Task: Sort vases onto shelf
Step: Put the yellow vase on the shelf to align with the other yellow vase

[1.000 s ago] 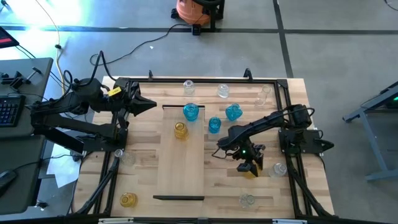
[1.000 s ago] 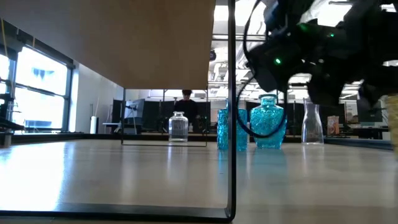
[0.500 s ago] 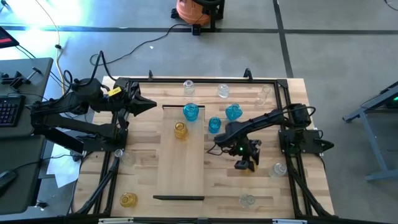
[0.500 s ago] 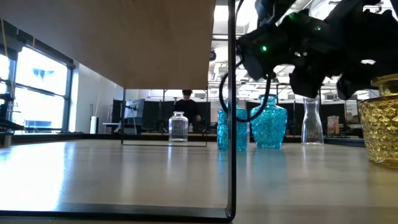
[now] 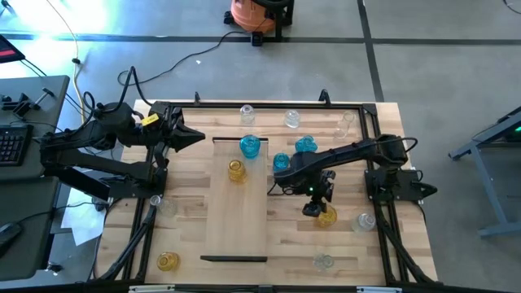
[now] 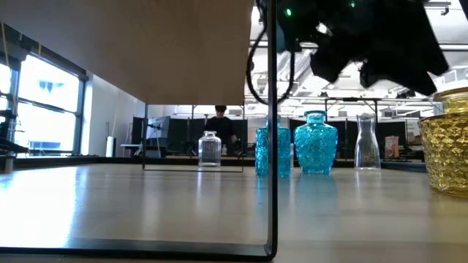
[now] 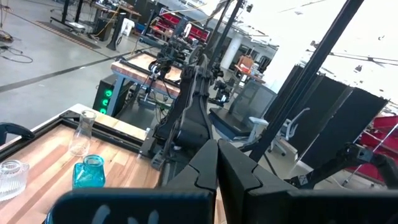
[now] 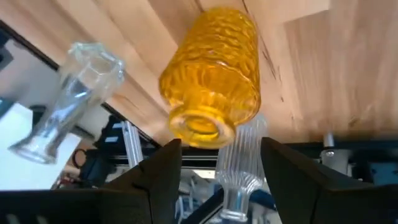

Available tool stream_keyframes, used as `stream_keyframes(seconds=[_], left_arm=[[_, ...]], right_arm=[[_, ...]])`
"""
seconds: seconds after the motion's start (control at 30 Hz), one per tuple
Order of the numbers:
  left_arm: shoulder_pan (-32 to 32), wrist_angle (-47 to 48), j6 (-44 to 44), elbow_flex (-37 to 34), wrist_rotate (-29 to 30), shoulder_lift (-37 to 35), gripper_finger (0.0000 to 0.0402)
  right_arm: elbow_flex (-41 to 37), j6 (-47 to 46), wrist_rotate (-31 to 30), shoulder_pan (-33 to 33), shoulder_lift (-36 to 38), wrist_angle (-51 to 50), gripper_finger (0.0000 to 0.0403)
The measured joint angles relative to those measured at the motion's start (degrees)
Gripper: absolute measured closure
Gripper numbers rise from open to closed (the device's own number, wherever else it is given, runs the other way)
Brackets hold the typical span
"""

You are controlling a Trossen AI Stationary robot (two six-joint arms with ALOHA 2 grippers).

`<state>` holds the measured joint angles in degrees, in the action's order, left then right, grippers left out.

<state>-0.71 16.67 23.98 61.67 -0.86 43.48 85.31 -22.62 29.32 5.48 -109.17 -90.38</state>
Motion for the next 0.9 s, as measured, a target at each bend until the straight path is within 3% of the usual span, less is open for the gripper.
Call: stream_keyframes(seconds=[0.23, 0.73, 0.8, 0.9], left_arm=[[0.0, 0.1, 0.0, 0.0, 0.0, 0.0, 0.0401], [0.0, 0.3, -0.1, 0.0, 0.0, 0.0, 0.0401], [0.0, 0.3, -0.4, 0.0, 0.0, 0.0, 0.0401], [0.0, 0.3, -0.6, 0.0, 0.0, 0.0, 0.0401]], right_arm=[[3.2, -5.4, -7.2, 0.0, 2.0, 0.5, 0.0202], [1.0, -16.0, -9.2, 4.0, 11.6, 0.5, 0.0202], [2.3, -17.4, -12.8, 6.0, 13.4, 0.9, 0.0202], [5.4, -21.4, -24.0, 10.1, 15.1, 0.8, 0.0203]])
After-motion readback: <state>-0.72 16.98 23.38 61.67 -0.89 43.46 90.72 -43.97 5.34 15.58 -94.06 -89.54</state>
